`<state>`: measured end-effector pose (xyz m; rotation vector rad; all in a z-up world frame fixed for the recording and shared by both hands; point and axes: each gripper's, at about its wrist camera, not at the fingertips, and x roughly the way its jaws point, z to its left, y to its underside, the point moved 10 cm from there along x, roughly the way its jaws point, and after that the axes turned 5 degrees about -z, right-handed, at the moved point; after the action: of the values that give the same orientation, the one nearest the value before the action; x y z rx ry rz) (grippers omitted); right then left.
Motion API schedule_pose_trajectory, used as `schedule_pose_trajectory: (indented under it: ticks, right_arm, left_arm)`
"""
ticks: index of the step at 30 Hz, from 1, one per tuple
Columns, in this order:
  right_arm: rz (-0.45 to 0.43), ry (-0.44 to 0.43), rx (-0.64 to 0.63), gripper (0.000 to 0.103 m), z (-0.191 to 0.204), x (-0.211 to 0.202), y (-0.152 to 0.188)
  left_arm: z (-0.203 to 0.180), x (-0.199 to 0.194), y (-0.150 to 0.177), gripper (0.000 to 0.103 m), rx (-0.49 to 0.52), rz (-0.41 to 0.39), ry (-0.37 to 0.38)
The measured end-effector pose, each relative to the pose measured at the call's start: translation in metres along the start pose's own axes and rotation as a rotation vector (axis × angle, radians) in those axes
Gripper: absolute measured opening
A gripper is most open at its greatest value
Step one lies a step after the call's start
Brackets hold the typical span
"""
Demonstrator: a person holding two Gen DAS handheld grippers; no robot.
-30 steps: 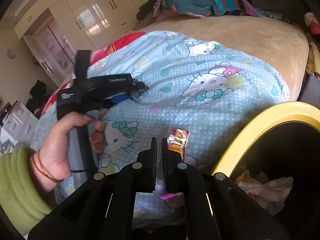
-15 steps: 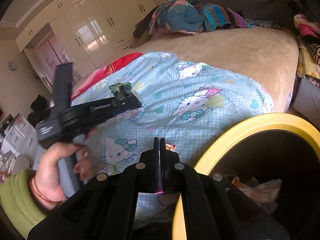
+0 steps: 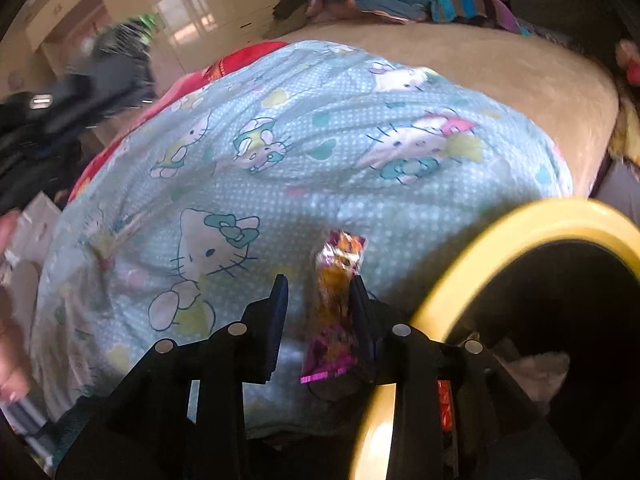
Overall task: Collect trash
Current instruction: 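Carry the green snack bag and small wrapper over the yellow-rimmed bin, then open both tools to drop the snack bag and wrapper into the bin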
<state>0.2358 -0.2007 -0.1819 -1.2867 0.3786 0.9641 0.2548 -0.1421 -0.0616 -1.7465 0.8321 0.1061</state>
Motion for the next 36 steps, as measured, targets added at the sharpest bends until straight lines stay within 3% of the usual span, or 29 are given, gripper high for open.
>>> schedule_pose_trajectory:
  ticks: [2, 4, 11, 18, 26, 36]
  right_arm:
    - [0.007, 0.018, 0.014, 0.01, -0.005, 0.004, 0.001]
    - [-0.017, -0.006, 0.029, 0.007, -0.007, -0.001, -0.002]
    - [-0.139, -0.061, 0.104, 0.006, -0.021, -0.053, -0.017]
    - [-0.227, -0.018, 0.198, 0.006, -0.07, -0.11, -0.024]
    - [-0.241, 0.033, 0.27, 0.006, -0.117, -0.142, -0.017]
    - [-0.218, 0.073, 0.336, 0.007, -0.155, -0.153, 0.003]
  left_arm:
    - [-0.005, -0.007, 0.0, 0.005, 0.014, -0.008, -0.002]
    - [-0.014, -0.014, 0.001, 0.005, 0.029, -0.015, 0.006]
    - [-0.047, -0.021, 0.004, 0.005, 0.073, -0.015, 0.045]
    - [-0.087, -0.015, 0.019, 0.005, 0.12, 0.023, 0.108]
    - [-0.129, 0.0, 0.051, 0.005, 0.163, 0.102, 0.186]
    - [-0.16, 0.017, 0.096, 0.006, 0.221, 0.214, 0.246]
